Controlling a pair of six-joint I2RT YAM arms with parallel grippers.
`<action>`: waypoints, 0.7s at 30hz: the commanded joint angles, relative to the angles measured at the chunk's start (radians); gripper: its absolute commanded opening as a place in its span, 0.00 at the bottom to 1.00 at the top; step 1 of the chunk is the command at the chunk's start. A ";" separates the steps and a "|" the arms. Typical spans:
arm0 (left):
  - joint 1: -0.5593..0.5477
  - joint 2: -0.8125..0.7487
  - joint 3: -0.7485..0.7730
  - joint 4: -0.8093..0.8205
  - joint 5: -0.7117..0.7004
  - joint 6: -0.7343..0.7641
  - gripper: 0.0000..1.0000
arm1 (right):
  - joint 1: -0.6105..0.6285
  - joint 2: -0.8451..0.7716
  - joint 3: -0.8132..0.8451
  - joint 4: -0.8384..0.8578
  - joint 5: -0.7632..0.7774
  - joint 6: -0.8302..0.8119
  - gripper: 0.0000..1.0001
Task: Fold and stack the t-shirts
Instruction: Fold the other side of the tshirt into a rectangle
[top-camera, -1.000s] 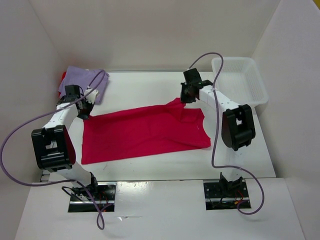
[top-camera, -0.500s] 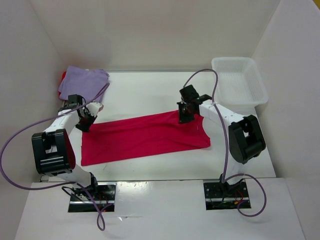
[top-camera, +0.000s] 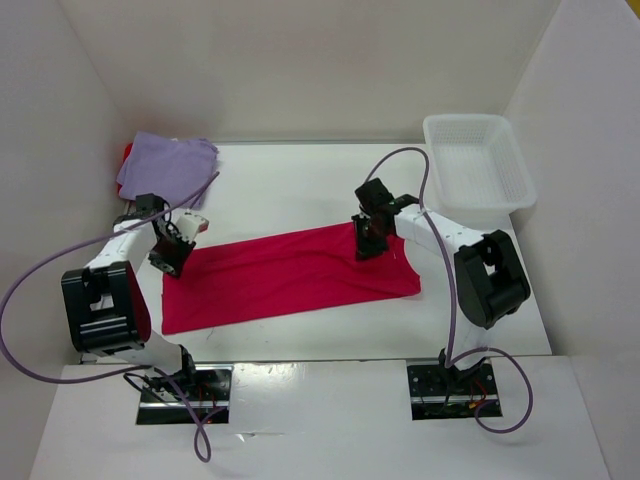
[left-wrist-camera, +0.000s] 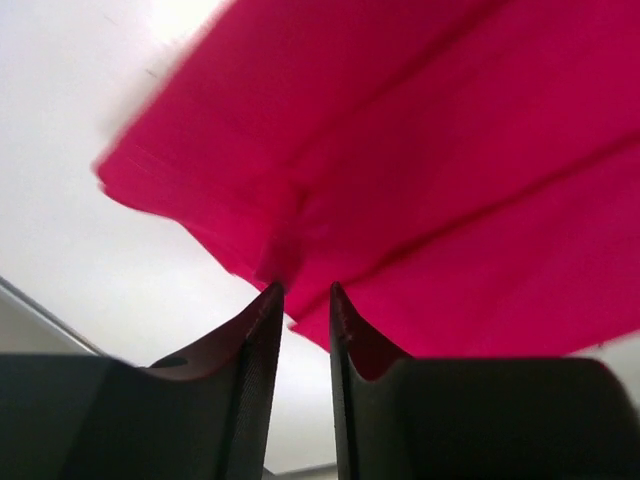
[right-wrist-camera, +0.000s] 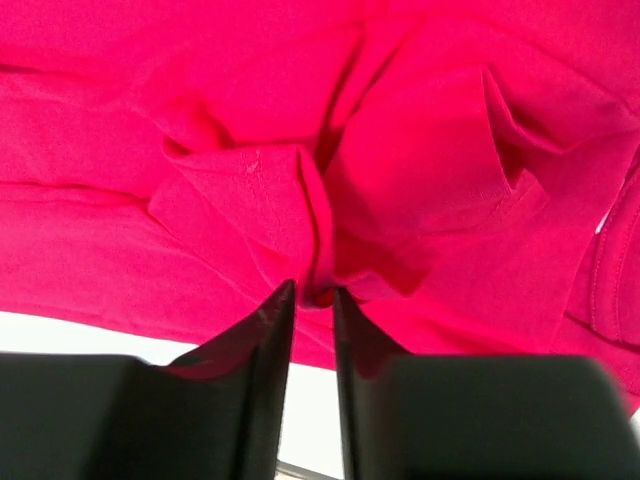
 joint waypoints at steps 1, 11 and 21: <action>0.032 -0.069 0.069 -0.170 0.103 0.062 0.35 | 0.001 -0.033 -0.020 -0.054 0.015 -0.013 0.29; 0.054 -0.103 0.155 -0.284 0.201 0.161 0.49 | 0.010 -0.146 0.069 -0.116 -0.007 -0.036 0.39; -0.070 0.114 0.201 0.013 0.074 -0.118 0.54 | 0.091 0.195 0.415 0.007 -0.089 -0.056 0.00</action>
